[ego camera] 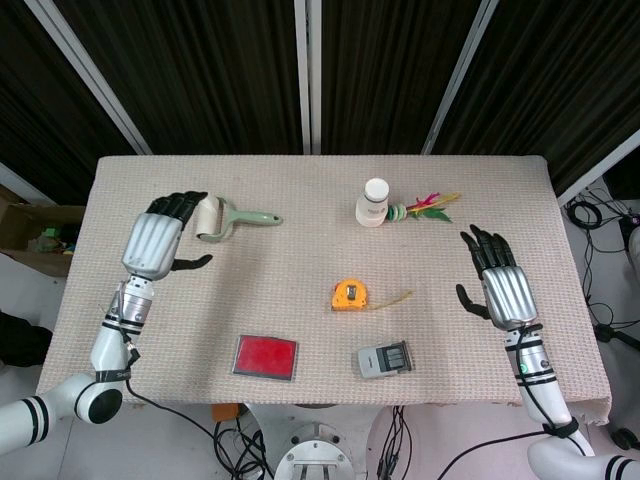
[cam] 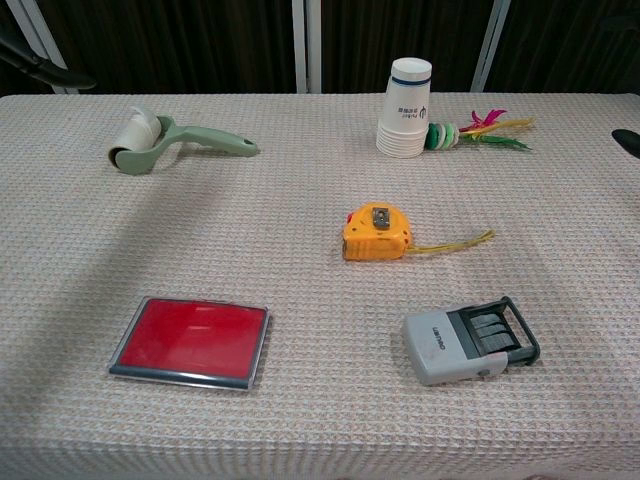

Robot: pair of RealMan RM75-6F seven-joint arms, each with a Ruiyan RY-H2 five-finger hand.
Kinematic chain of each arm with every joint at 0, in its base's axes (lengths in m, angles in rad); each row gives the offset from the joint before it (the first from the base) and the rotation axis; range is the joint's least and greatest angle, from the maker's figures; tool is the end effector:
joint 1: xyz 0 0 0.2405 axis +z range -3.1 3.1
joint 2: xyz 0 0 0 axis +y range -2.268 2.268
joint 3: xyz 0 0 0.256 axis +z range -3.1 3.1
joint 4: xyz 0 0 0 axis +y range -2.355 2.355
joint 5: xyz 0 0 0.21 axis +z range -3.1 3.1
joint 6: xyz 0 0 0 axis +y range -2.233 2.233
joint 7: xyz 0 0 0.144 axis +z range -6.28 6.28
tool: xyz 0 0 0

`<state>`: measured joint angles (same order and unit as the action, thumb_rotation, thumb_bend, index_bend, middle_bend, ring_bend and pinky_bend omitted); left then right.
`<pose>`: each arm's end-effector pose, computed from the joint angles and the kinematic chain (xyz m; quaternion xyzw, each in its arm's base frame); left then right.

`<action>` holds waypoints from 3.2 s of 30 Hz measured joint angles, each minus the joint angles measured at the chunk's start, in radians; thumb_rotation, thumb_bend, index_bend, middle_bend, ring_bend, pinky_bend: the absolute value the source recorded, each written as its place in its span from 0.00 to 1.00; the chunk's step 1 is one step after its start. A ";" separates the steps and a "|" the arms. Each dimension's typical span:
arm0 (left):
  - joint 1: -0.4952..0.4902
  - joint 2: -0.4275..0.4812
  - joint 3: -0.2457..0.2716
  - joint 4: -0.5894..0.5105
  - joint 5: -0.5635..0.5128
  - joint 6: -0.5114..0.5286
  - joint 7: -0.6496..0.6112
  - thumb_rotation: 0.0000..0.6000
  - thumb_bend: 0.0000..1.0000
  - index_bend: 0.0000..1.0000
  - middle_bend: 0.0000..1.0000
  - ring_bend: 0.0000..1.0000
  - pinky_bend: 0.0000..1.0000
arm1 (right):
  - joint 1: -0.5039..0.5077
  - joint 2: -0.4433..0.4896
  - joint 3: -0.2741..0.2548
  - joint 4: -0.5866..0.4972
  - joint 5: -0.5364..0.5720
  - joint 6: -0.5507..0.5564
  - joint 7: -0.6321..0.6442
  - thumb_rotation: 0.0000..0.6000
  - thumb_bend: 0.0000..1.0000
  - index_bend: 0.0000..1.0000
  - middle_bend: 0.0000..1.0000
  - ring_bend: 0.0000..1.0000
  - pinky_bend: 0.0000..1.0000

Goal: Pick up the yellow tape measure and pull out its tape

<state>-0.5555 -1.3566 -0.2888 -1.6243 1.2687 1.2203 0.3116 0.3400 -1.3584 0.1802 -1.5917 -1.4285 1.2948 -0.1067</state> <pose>-0.1684 0.3378 0.0918 -0.6449 -0.3149 -0.4658 0.5176 -0.2332 -0.2731 0.0815 0.6220 -0.3851 0.4620 0.5014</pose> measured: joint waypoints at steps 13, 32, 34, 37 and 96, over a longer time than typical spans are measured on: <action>-0.005 0.011 0.020 -0.021 -0.001 0.007 0.000 0.81 0.09 0.15 0.18 0.18 0.25 | -0.017 0.001 -0.032 -0.002 -0.019 0.028 0.024 1.00 0.35 0.00 0.00 0.00 0.01; -0.040 0.000 0.038 -0.035 -0.025 -0.021 0.025 0.82 0.09 0.15 0.17 0.18 0.25 | 0.152 0.048 -0.031 -0.209 0.233 -0.320 -0.121 1.00 0.23 0.00 0.02 0.00 0.01; -0.042 -0.001 0.039 -0.036 -0.032 -0.025 0.027 0.82 0.09 0.15 0.17 0.18 0.25 | 0.189 0.024 -0.024 -0.212 0.298 -0.326 -0.216 1.00 0.23 0.00 0.03 0.00 0.01; -0.043 0.003 0.037 -0.047 -0.056 -0.033 0.028 0.83 0.09 0.15 0.17 0.17 0.25 | 0.247 -0.035 -0.011 -0.209 0.402 -0.320 -0.358 1.00 0.23 0.00 0.04 0.00 0.01; -0.047 0.045 0.081 -0.031 -0.056 -0.075 -0.074 0.83 0.09 0.16 0.17 0.17 0.25 | 0.533 -0.444 0.007 0.043 0.730 -0.158 -0.664 1.00 0.26 0.58 0.51 0.42 0.27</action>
<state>-0.6025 -1.3115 -0.2081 -1.6557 1.2130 1.1450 0.2380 0.8725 -1.8029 0.1873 -1.5491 -0.6982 1.1369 -0.7711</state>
